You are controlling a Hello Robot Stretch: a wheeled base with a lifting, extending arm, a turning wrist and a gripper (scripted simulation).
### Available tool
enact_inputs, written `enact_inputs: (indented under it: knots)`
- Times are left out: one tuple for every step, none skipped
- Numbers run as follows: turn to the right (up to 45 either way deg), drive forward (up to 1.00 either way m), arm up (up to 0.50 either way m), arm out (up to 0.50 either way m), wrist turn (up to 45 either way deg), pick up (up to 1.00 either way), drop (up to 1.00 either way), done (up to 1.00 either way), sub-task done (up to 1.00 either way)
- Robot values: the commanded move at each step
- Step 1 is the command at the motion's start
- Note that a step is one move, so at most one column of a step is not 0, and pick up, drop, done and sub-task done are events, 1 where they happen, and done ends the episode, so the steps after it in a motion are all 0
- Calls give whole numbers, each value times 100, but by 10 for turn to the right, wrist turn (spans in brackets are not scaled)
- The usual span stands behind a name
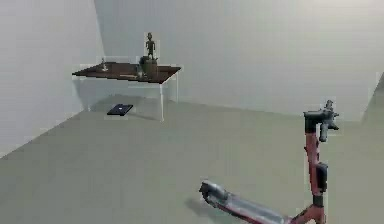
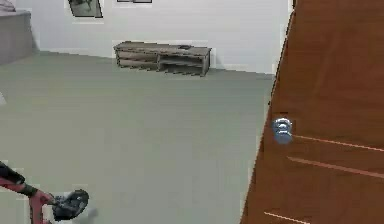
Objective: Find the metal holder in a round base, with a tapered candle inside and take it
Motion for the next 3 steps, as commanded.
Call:
enact_inputs:
  knots:
    - [-450,0,0,0,0,0,0,0,0]
    - [-150,0,0,0,0,0,0,0,0]
    - [0,35,0,0,0,0,0,0,0]
